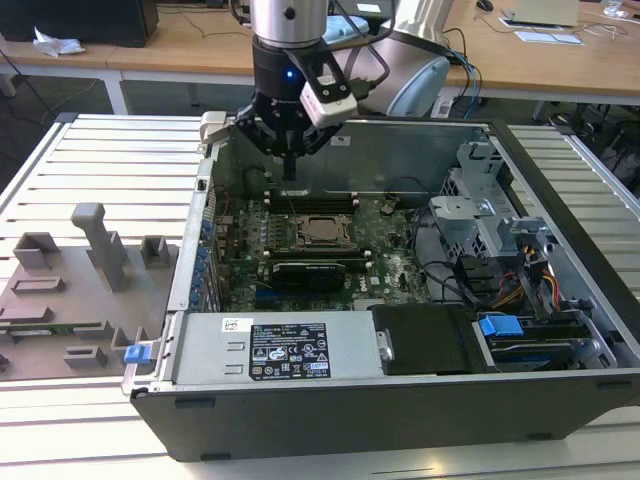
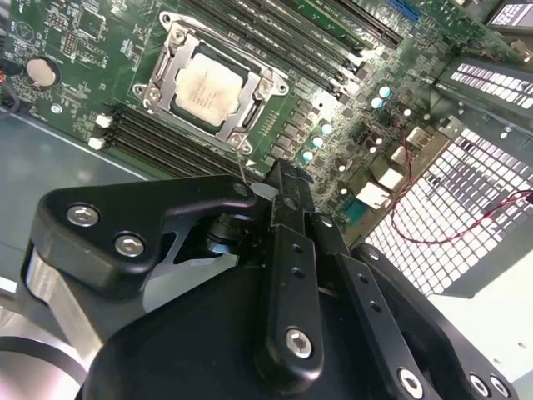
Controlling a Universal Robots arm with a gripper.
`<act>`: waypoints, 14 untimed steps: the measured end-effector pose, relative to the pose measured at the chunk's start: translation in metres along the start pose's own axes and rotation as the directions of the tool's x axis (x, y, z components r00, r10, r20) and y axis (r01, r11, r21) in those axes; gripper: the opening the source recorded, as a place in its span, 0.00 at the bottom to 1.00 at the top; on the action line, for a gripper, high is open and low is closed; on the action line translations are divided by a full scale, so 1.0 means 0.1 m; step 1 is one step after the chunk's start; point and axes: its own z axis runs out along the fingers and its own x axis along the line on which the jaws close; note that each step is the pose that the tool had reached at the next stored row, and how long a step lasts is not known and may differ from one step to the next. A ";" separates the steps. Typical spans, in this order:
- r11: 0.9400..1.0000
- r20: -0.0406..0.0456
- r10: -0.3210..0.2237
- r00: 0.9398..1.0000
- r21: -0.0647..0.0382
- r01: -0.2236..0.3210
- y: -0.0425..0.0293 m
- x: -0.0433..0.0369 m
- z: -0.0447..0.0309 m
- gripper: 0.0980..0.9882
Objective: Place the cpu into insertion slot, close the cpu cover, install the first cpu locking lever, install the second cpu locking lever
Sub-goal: 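Install the first cpu locking lever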
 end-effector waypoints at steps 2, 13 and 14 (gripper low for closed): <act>1.000 0.000 0.000 1.000 0.000 0.000 0.000 0.006 0.010 0.01; 1.000 0.000 0.000 1.000 0.000 0.000 0.000 0.024 0.058 0.01; 1.000 0.000 0.000 1.000 0.000 0.000 0.000 0.025 0.063 0.01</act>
